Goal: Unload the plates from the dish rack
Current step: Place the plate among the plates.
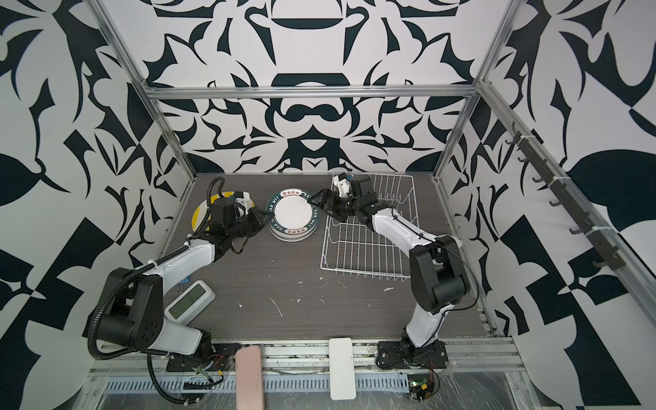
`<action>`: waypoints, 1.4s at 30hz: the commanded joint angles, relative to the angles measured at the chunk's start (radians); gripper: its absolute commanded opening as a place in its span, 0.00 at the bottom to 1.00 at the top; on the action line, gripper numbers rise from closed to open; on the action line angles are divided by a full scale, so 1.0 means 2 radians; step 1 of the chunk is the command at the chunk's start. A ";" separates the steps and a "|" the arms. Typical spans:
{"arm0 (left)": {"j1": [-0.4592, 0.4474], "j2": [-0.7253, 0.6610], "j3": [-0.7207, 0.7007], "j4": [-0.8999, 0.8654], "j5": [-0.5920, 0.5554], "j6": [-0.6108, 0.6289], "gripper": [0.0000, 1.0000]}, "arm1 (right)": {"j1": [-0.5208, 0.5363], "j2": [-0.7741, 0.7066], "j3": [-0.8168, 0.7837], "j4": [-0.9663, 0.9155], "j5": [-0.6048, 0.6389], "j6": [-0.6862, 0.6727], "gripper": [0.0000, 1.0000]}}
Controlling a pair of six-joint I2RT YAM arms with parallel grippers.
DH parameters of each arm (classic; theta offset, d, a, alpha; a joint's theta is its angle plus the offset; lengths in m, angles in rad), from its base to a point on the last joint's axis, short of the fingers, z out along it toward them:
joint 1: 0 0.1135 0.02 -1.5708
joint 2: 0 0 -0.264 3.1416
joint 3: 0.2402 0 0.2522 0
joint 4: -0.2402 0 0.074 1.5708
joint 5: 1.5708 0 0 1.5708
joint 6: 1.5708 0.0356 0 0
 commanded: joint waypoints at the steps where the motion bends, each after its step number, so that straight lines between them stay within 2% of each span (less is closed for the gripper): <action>1: 0.006 0.015 0.020 0.006 -0.002 0.015 0.00 | -0.002 -0.031 0.022 0.004 0.001 -0.008 0.99; 12: 0.020 0.059 0.032 0.001 -0.011 0.036 0.00 | -0.006 -0.041 0.015 -0.012 -0.001 -0.023 0.99; 29: 0.024 0.141 0.078 0.003 0.006 0.041 0.00 | -0.016 -0.038 0.012 -0.017 -0.011 -0.029 0.99; 42: 0.030 0.171 0.097 -0.002 0.016 0.041 0.00 | -0.029 -0.047 0.004 -0.022 -0.020 -0.033 0.99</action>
